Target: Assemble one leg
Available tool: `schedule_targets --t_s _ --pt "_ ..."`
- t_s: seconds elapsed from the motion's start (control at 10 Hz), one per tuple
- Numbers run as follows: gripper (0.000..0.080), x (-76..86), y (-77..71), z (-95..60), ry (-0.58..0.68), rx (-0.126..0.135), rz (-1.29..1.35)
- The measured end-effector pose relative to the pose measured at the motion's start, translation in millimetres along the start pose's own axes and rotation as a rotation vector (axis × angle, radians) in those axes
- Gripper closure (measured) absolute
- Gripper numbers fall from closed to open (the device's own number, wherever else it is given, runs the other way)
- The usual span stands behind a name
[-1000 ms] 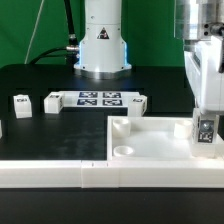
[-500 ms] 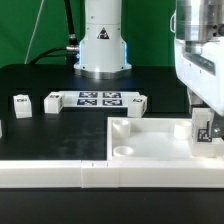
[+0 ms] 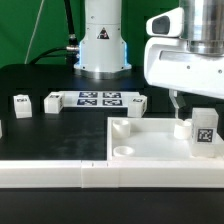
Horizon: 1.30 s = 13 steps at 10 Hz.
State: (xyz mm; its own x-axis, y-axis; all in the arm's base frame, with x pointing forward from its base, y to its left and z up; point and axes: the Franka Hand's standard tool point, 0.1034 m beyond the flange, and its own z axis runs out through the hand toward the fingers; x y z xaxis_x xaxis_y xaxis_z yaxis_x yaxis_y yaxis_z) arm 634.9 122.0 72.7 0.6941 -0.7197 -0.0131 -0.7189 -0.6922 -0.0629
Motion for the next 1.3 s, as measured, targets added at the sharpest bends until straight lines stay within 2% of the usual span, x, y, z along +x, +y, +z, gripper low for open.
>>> schedule_targets --t_s 0.4,0.7,0.9,1.0,1.1,1.3 --pt "0.015 1.1 -1.8 -1.9 0.015 -0.021 -0.43" --pt "0.015 3.0 -0.9 -2.2 0.024 -0.036 -0.585" --pt "0.0412 3.3 -0.7 -2.2 0.024 -0.036 -0.582" --pt "0.0412 3.7 -0.4 -2.3 0.025 -0.036 -0.58" --pt "0.0508 4.5 0.5 -2.3 0.025 -0.038 -0.557" --pt "0.0508 5.6 1.6 -2.3 0.024 -0.035 -0.488"
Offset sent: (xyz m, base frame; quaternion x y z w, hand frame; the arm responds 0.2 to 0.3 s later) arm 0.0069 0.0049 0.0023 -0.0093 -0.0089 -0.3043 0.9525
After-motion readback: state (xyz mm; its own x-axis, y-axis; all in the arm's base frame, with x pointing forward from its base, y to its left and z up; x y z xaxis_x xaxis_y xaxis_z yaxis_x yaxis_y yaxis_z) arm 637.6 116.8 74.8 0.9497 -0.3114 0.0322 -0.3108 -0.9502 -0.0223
